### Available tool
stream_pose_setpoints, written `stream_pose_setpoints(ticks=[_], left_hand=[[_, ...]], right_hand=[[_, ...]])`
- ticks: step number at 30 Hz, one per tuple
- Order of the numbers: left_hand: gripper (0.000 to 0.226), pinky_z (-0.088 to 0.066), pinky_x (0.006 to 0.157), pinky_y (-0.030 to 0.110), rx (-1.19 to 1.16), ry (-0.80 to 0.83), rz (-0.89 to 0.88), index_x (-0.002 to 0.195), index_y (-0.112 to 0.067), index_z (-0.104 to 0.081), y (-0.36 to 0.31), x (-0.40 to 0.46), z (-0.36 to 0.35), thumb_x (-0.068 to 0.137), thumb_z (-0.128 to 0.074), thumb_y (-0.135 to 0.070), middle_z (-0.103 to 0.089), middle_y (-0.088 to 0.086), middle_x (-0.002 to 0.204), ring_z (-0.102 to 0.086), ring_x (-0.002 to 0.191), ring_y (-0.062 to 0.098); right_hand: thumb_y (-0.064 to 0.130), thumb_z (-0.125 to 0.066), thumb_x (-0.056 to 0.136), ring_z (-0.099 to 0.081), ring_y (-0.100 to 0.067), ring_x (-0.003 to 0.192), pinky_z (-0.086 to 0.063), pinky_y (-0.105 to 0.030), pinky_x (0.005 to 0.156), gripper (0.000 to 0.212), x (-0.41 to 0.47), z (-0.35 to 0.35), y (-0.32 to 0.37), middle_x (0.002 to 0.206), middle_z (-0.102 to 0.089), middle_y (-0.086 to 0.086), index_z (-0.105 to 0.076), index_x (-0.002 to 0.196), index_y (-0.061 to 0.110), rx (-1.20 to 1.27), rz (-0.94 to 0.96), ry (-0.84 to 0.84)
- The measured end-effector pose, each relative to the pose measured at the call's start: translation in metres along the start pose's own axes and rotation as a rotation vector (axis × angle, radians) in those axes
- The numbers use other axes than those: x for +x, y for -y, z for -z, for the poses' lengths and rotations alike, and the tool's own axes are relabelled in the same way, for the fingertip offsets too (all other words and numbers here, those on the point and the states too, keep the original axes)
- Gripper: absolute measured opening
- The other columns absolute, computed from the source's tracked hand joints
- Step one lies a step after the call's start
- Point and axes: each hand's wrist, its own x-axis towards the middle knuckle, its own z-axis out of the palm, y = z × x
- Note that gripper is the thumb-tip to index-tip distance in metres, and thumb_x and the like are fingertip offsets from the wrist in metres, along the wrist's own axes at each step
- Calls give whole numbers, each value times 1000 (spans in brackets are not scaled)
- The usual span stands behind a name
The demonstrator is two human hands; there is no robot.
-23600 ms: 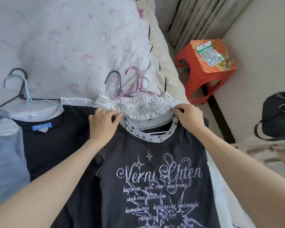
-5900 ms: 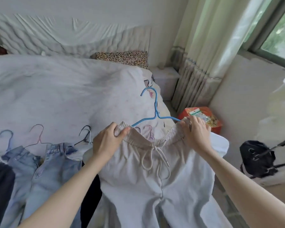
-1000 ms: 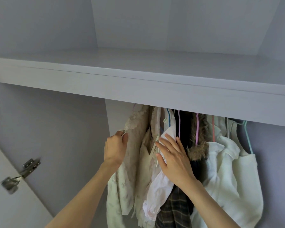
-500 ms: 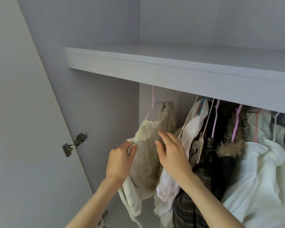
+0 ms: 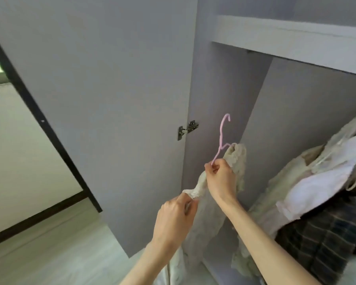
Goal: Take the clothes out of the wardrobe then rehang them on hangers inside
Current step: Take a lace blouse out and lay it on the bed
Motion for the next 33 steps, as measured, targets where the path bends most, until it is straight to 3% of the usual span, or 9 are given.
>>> stream_pose_setpoints(ticks=[5,8,13,17,21,24,26,29,33], left_hand=[[47,-27,51,21,-1,-143,15,65,-14,-49,48,-29,43,90,-37,-52,-40,-8,52,-36,50,13],[29,-36,64,19,36,-90,4,91,-19,-62,74,-36,66,94,-42,-40,-57,-7,78,-49,68,5],[35,-36,85,18,120,-50,40,124,-17,-55,107,-57,82,94,-48,-35,-56,-3,109,-49,102,11],[51,-34,101,29,191,2,57,136,-20,-44,130,-81,88,91,-48,-44,-45,2,135,-39,125,23],[80,-19,112,39,297,46,222,145,-22,-25,161,-109,94,77,-19,-63,-20,6,153,-15,142,29],[54,-27,108,35,217,-106,325,139,-20,-40,184,-143,104,90,-42,-44,-43,5,141,-37,132,27],[37,-41,93,28,177,-251,357,125,-31,-51,194,-169,115,89,-44,-37,-61,-5,116,-55,108,16],[22,-42,71,30,223,-413,447,103,-34,-54,194,-202,131,90,-39,-44,-65,-7,84,-54,78,12],[34,-42,67,35,334,-580,544,97,-33,-52,183,-239,144,94,-27,-56,-65,-4,79,-55,72,16]], right_hand=[[16,-51,93,-55,-26,80,-31,-24,63,16,-33,-28,-19,81,-60,-5,-51,78,11,-230,20,192],[17,-48,94,-51,-23,70,-34,-30,61,20,-50,-29,-31,70,-55,2,-53,77,8,-370,80,328],[15,-49,93,-50,-20,74,-39,-36,69,19,-72,-26,-50,76,-51,4,-51,74,15,-470,233,530],[15,-51,93,-50,-15,78,-38,-32,73,14,-84,-35,-53,77,-44,12,-58,82,17,-414,383,632],[27,-49,91,-48,-11,78,-35,-23,71,20,-95,-66,-29,79,-47,12,-63,83,14,-266,606,693],[30,-47,89,-47,-5,77,-36,-23,71,21,-100,-92,-9,77,-46,18,-62,82,17,-207,727,799],[27,-48,87,-46,1,77,-33,-18,73,16,-103,-108,4,76,-46,22,-62,82,20,-180,771,861],[24,-51,88,-49,1,74,-34,-21,70,13,-110,-132,21,80,-51,24,-59,81,31,-80,795,977],[20,-54,88,-54,-14,71,-42,-31,66,26,-125,-164,41,85,-56,17,-60,75,42,51,744,1190]])
